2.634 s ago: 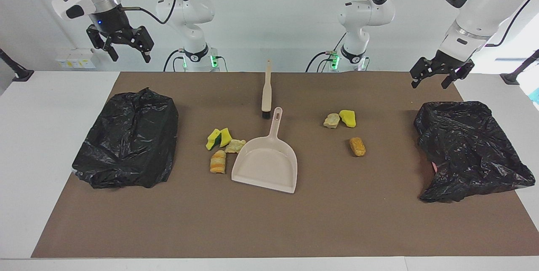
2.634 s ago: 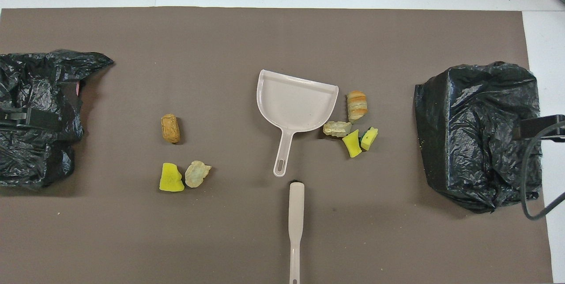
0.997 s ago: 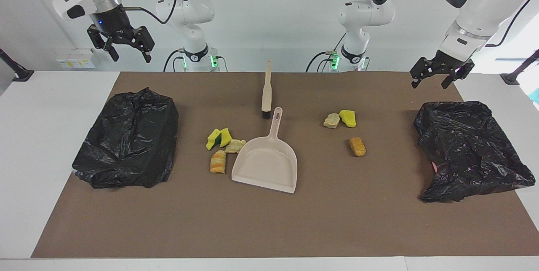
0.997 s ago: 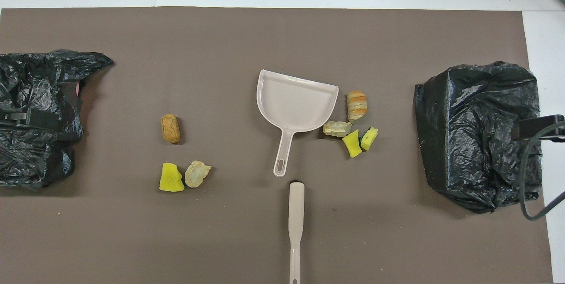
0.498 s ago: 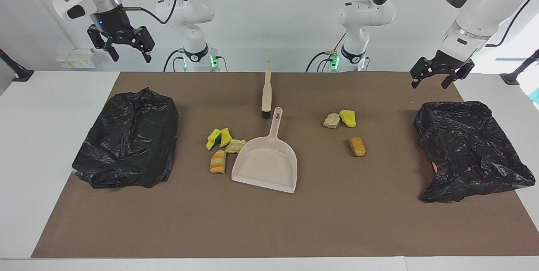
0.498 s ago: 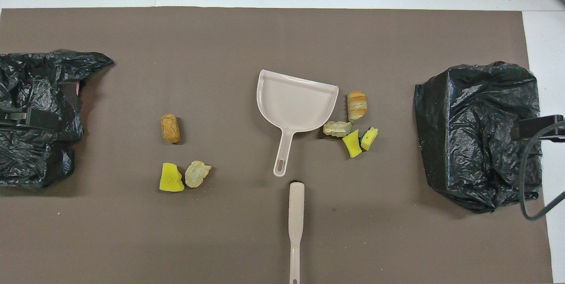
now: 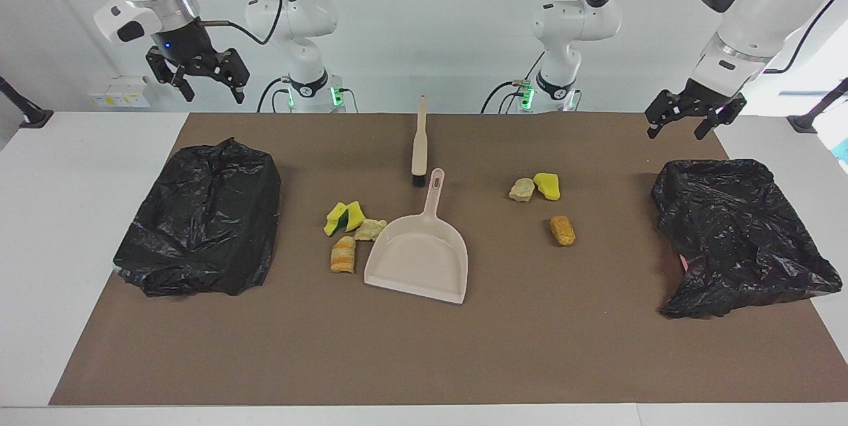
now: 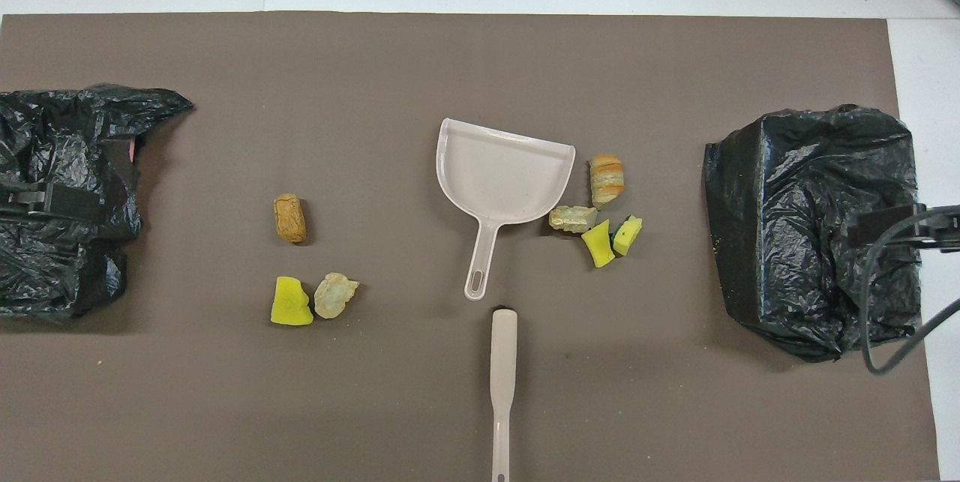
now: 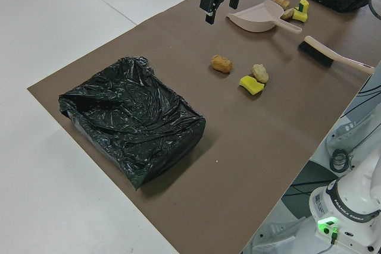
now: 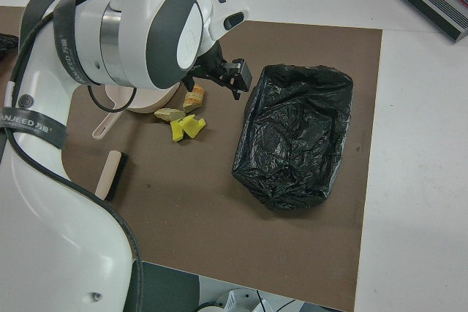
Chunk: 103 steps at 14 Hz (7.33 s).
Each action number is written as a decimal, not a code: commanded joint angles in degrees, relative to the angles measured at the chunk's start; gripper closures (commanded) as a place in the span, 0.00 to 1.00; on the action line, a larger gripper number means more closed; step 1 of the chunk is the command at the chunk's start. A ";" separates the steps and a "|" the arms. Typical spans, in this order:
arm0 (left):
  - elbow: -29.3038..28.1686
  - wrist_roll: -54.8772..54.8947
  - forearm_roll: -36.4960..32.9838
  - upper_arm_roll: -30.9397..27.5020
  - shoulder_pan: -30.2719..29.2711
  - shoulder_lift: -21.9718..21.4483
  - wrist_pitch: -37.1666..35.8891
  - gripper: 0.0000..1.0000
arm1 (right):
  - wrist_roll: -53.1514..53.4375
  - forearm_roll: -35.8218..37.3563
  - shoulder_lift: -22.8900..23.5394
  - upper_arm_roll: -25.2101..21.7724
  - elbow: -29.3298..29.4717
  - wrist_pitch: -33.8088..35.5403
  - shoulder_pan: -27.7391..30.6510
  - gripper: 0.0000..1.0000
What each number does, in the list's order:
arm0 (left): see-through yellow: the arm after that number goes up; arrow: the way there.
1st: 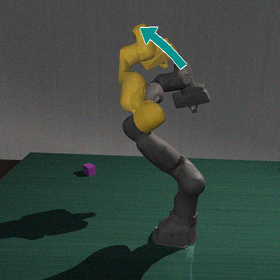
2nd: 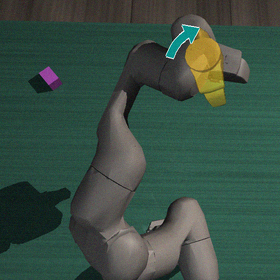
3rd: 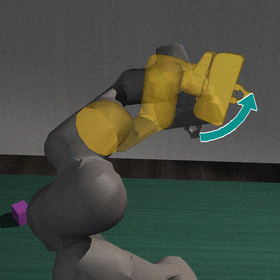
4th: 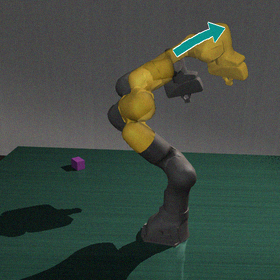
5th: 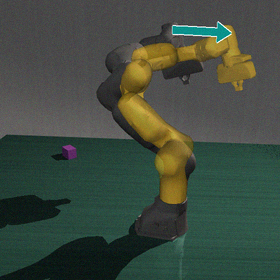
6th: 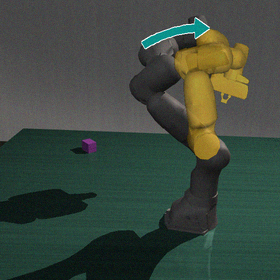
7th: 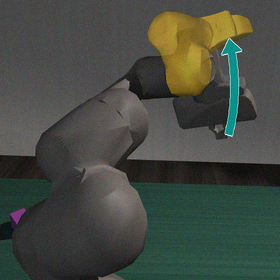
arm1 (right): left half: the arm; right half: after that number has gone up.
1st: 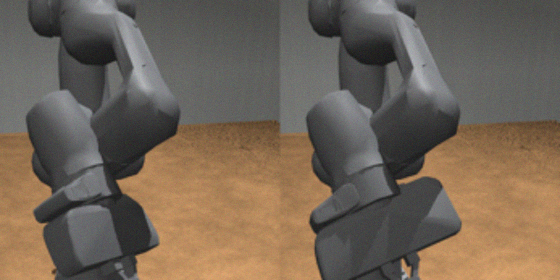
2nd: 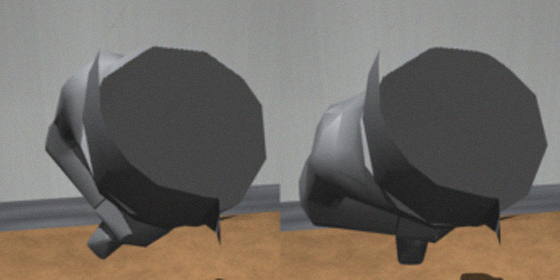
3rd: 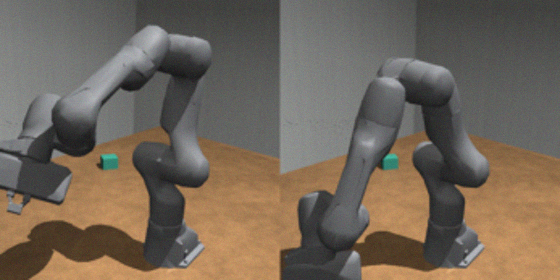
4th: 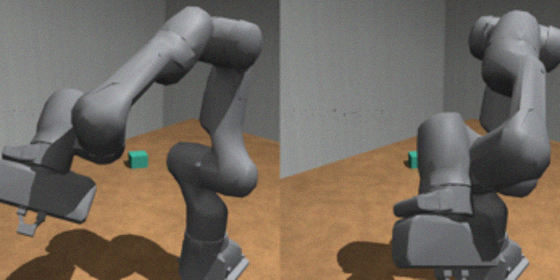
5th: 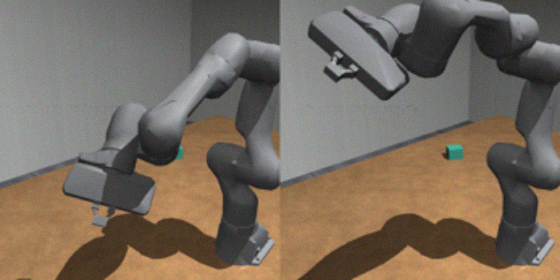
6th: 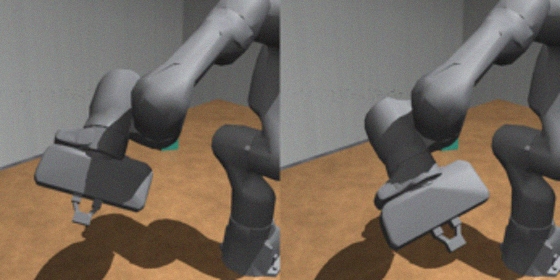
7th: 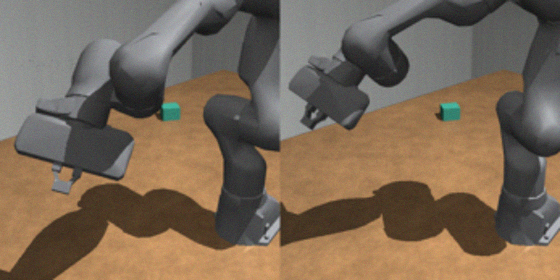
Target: Sweep and dump trash in bin
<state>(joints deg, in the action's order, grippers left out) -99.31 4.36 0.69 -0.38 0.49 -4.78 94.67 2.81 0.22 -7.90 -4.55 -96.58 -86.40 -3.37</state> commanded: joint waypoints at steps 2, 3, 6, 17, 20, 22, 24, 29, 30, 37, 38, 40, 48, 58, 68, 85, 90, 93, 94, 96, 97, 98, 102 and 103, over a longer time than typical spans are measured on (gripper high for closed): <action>-0.97 0.21 -0.95 -0.15 0.12 -1.20 -0.01 0.00 | 2.53 -1.10 -2.64 0.15 -5.72 -2.19 -1.98 0.00; -0.97 0.21 -0.95 -0.15 0.12 -1.20 -0.01 0.00 | 4.64 -1.54 -2.65 0.15 -6.42 -3.94 -3.47 0.00; -0.97 0.21 -0.95 -0.15 0.12 -1.20 -0.01 0.00 | 10.36 -3.82 -1.86 0.24 -8.18 -8.25 -8.30 0.00; -0.97 0.21 -0.95 -0.15 0.12 -1.20 -0.01 0.00 | 29.26 -10.95 15.44 0.24 -8.45 -34.86 -30.01 0.00; -0.97 0.21 -0.95 -0.15 0.12 -1.20 -0.01 0.00 | 29.71 -11.12 20.90 0.42 -8.37 -40.77 -32.84 0.00; -0.97 0.21 -0.95 -0.15 0.21 -1.20 -0.01 0.00 | 29.88 -11.12 23.44 0.42 -8.63 -41.13 -33.97 0.00; -0.97 0.21 -0.95 -0.15 0.12 -1.20 -0.01 0.00 | 31.28 -11.12 27.04 0.42 -8.54 -42.96 -34.86 0.00; -0.97 0.21 -0.95 -0.15 0.12 -1.20 -0.01 0.00 | 33.22 -9.63 28.29 0.16 -8.45 -43.86 -36.71 0.00; -0.97 0.21 -0.95 -0.15 0.21 -1.20 -0.01 0.00 | 33.31 -9.02 28.29 0.15 -8.45 -43.68 -36.62 0.00; -0.80 0.73 -0.69 -0.06 0.65 -0.94 1.12 0.00 | 33.49 -7.69 27.85 -0.29 -8.28 -43.15 -35.48 0.23; -0.88 0.74 -0.69 0.46 1.52 -0.94 0.87 0.00 | 33.49 -7.69 27.85 -0.29 -8.28 -43.15 -35.48 0.40; -1.23 0.47 -0.60 0.91 5.64 -1.46 0.34 0.00 | 33.57 -7.69 27.94 -0.37 -8.19 -43.24 -35.48 0.85; -10.00 -3.56 1.33 1.00 14.17 -3.57 2.00 0.00 | 11.04 -6.55 26.10 -0.37 -7.22 -42.98 -30.82 1.00; -22.51 -14.54 2.12 1.08 30.17 -8.84 13.96 0.00 | -48.99 -5.58 18.36 -0.46 -7.22 -27.52 -20.01 1.00; -27.16 -29.04 4.76 1.00 45.89 -6.57 25.11 0.00 | -63.46 0.13 20.91 -0.29 -8.80 -31.20 -20.36 1.00; -35.78 -46.64 1.52 1.08 63.23 4.76 39.36 0.00 | -61.27 -1.01 24.51 0.33 -7.05 -34.27 -23.17 1.00; -34.90 -47.16 1.51 1.17 63.23 5.40 39.19 0.11 | -61.78 -1.01 24.51 0.33 -8.80 -33.84 -22.64 1.00; -34.81 -47.34 1.51 1.17 63.31 4.87 39.19 0.31 | -61.17 -1.01 24.51 0.33 -8.98 -34.01 -23.08 1.00; -34.81 -47.25 1.51 1.17 63.32 4.60 39.10 0.34 | -61.08 -1.01 24.51 0.33 -8.98 -34.01 -23.08 1.00; -34.81 -47.34 1.51 1.17 63.40 4.43 39.01 0.35 | -61.08 -1.01 24.51 0.33 -8.98 -34.01 -23.08 1.00; -34.81 -47.34 1.51 1.17 63.40 4.34 39.01 0.36 | -61.17 -1.01 24.51 0.33 -8.98 -34.01 -23.08 1.00; -34.81 -47.34 1.51 1.17 63.40 4.34 38.93 0.37 | -61.17 -1.01 24.51 0.33 -8.98 -34.01 -23.00 1.00; -34.90 -47.34 1.51 1.17 63.40 3.46 38.75 0.50 | -61.08 -1.01 24.51 0.33 -8.98 -34.10 -23.00 1.00; -34.90 -47.25 1.51 1.17 63.40 3.37 38.75 0.67 | -61.08 -1.01 24.60 0.33 -8.98 -34.10 -23.00 1.00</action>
<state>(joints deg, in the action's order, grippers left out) -133.85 -41.58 3.40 1.63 62.67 0.18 134.13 -58.97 -0.78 16.76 -4.53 -104.88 -119.54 -26.60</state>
